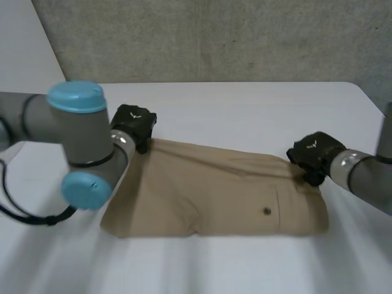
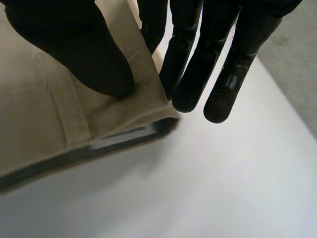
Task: Fold the shorts.
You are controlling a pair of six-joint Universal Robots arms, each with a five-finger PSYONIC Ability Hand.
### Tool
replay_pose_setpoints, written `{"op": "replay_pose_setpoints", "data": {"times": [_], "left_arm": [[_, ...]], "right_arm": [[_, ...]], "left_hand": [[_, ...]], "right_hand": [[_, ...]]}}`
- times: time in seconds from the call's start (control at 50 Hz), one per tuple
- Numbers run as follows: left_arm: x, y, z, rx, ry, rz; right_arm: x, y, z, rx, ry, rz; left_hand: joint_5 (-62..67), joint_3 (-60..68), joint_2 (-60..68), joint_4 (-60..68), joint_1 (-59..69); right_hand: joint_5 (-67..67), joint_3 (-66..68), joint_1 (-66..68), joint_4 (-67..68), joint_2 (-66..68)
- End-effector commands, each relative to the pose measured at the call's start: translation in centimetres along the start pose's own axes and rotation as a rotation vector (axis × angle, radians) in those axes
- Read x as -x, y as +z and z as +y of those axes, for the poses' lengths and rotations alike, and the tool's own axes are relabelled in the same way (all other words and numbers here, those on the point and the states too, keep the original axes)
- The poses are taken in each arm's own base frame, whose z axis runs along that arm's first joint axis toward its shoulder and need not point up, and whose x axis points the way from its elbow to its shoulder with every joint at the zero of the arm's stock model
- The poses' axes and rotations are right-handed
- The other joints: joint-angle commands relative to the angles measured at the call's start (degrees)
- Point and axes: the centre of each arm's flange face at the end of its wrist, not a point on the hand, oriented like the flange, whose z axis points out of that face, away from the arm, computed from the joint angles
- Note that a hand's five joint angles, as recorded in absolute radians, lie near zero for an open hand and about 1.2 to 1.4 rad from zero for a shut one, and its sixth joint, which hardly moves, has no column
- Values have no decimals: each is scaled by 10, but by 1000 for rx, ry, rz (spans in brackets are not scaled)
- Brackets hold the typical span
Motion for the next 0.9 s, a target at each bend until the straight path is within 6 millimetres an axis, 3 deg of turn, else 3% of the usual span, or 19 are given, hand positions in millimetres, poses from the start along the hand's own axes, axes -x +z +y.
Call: {"op": "replay_pose_setpoints", "data": {"times": [0.02,0.1,0.24,0.26,0.28,0.3,0.32,0.34,0.38,0.42,0.52,0.64,0.76,0.9], "left_arm": [[-5,67,16,-98,50,-63],[-12,84,23,-151,92,-71],[-25,94,31,-219,116,-57],[-27,94,30,-231,117,-52],[-30,93,31,-236,118,-43],[-33,92,31,-240,120,-33],[-39,89,35,-244,121,-10],[-42,87,36,-245,122,-2],[-43,84,32,-261,122,-2],[-38,77,21,-282,118,-15],[-22,53,-3,-297,108,-31],[-1,5,-26,-299,57,-34],[2,-38,-20,-252,-58,3],[-4,-77,4,-163,-223,55]], "right_arm": [[-1,40,-8,-82,-62,136],[1,56,-9,-130,-85,193],[6,83,-1,-165,-136,252],[6,84,-1,-165,-139,256],[6,85,-2,-163,-143,258],[5,86,-3,-160,-144,272],[4,86,-3,-158,-142,279],[2,85,-4,-157,-139,291],[-5,81,-11,-162,-127,327],[-12,74,-18,-175,-111,354],[-32,36,-46,-259,-4,408],[-33,-5,-54,-284,97,386],[3,-28,-29,-174,154,183],[19,-38,7,-96,283,86]], "left_hand": [[142,117,113,115,138],[142,117,113,115,138],[142,117,113,115,138],[142,117,113,115,138],[67,42,38,41,63],[-75,-100,-104,-102,-79],[-357,-382,-385,-383,-361],[-521,-546,-550,-547,-525],[-538,-563,-567,-564,-542],[-558,-583,-587,-585,-562],[-558,-583,-587,-585,-562],[-558,-583,-587,-585,-562],[-558,-583,-587,-585,-562],[-558,-583,-587,-585,-562]], "right_hand": [[123,114,259,117,121],[123,114,259,117,121],[123,114,259,117,121],[32,23,168,26,30],[-109,-118,27,-115,-111],[-423,-432,-288,-429,-426],[-551,-560,-416,-557,-554],[-577,-586,-441,-583,-579],[-577,-586,-441,-583,-579],[-577,-586,-441,-583,-579],[-577,-586,-441,-583,-579],[-577,-586,-441,-583,-579],[-540,-549,-404,-545,-542],[-417,-426,-281,-422,-419]]}}
